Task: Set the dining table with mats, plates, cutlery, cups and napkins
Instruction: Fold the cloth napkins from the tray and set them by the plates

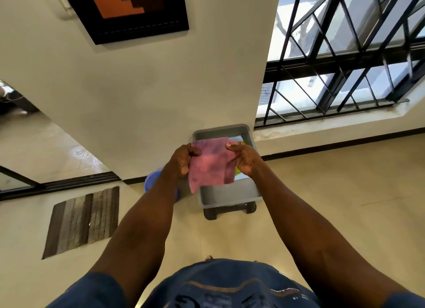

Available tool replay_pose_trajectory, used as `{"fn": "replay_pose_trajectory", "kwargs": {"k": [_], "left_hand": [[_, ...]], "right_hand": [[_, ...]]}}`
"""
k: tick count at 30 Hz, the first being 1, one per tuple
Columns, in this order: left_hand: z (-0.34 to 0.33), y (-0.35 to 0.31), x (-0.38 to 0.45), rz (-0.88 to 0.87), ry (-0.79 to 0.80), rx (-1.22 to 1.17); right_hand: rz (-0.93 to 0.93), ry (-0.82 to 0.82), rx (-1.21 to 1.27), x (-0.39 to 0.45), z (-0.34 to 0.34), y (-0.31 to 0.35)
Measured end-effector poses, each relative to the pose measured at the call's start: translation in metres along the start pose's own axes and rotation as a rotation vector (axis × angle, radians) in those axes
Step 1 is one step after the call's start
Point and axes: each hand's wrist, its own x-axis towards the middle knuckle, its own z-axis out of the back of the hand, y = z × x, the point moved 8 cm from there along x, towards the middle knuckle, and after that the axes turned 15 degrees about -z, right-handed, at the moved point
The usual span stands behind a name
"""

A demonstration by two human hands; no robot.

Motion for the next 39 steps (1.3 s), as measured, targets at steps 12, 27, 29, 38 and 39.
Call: {"fn": "replay_pose_trajectory", "kwargs": {"k": [12,27,29,38,39], "left_hand": [[-0.045,-0.001,0.001,-0.110,0.095,0.107],[-0.064,-0.001,0.008,-0.111,0.037,0.020],[-0.065,0.002,0.003,-0.046,0.005,-0.146],[-0.047,-0.009,0.012,-0.113,-0.171,-0.153],[-0.047,-0.009,0.012,-0.114,-0.165,-0.138]], "right_hand": [[0.091,-0.185,-0.625,-0.001,-0.008,0.002],[-0.009,-0.330,-0.219,0.002,0.009,0.003],[0.035,-0.343,-0.250,0.000,0.006,0.011],[0.116,-0.442,-0.115,-0.009,0.024,0.022],[0.127,-0.455,-0.102,-0.009,0.028,0.022]]}}
